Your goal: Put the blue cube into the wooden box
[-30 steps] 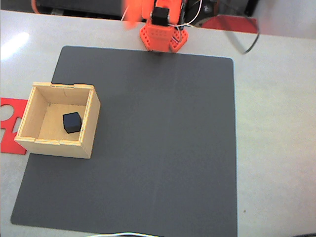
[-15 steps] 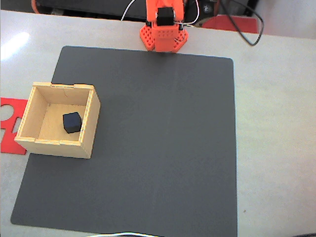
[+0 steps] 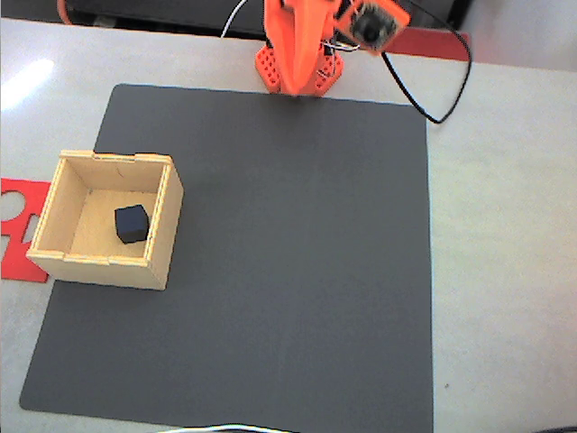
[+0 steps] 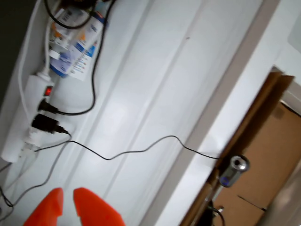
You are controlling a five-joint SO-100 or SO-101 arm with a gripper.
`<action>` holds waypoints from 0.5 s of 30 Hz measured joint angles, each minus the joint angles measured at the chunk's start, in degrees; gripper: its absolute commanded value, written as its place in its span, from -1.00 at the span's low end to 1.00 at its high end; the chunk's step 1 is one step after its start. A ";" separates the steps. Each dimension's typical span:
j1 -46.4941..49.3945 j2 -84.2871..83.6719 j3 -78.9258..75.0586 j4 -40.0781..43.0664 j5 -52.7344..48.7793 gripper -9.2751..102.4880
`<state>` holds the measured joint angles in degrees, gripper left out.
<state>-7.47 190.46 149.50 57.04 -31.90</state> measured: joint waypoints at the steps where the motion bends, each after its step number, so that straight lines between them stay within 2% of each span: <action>1: 0.26 0.00 2.81 -0.70 0.44 -0.83; 8: 5.89 0.00 18.63 -2.99 4.31 -0.83; 15: 8.96 0.00 26.46 -3.34 6.24 -0.83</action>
<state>1.49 190.46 175.96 53.70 -25.66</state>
